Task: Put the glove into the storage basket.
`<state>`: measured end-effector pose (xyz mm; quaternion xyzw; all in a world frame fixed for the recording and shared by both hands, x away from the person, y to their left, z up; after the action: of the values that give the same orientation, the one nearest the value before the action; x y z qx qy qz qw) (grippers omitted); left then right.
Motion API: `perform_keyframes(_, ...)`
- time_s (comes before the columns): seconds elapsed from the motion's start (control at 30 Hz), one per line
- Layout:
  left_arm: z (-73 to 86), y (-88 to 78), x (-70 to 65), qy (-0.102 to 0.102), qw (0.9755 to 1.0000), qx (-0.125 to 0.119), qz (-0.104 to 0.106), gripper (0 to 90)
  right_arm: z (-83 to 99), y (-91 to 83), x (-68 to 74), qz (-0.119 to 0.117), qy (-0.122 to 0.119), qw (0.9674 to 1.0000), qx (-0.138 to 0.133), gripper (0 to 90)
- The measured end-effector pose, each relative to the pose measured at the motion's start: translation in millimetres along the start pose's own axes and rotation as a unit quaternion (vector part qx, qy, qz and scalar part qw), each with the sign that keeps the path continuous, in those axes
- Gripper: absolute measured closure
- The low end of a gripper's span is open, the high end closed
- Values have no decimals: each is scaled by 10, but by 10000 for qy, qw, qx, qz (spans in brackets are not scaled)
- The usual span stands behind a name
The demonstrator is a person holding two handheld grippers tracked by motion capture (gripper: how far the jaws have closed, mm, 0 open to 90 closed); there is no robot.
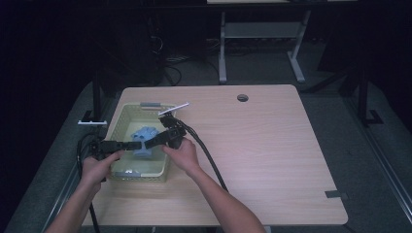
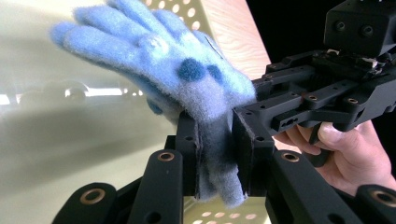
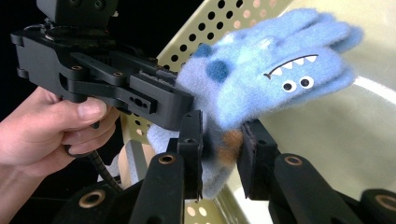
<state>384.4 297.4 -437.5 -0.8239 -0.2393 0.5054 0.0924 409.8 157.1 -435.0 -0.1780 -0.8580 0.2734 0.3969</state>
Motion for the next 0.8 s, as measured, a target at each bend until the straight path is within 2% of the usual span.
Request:
perform_keyframes(0.17, 3, 13, 60, -80, 9998, 71, -152, 728, 6, 90, -44, 52, 80, 9999, 102, 719)
perform_keyframes(0.27, 15, 22, 91, -32, 9994, 178, -287, 728, 17, 121, -60, 72, 83, 9998, 164, 715)
perform_keyframes(0.57, 10, 21, 128, -94, 9990, 192, -400, 729, 17, 181, -78, 132, 130, 9996, 231, 713)
perform_keyframes(0.7, 11, 24, 158, -179, 9983, 216, -504, 729, 8, 217, -73, 250, 112, 9992, 303, 710)
perform_keyframes(0.8, 15, 27, 181, -160, 9979, 252, -571, 729, 7, 246, -77, 318, 124, 9988, 362, 704)
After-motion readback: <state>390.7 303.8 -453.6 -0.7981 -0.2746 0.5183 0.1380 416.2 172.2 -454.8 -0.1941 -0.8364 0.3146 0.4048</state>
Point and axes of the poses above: each handheld gripper's, and its own axes: y roughly forward along the jaws, z roughly out of its underside, x roughly to its left, the point moved 7 cm from there along y, roughly forward along the jaws, and after that the axes turned 6 degrees about z, right-handed, at the moved point
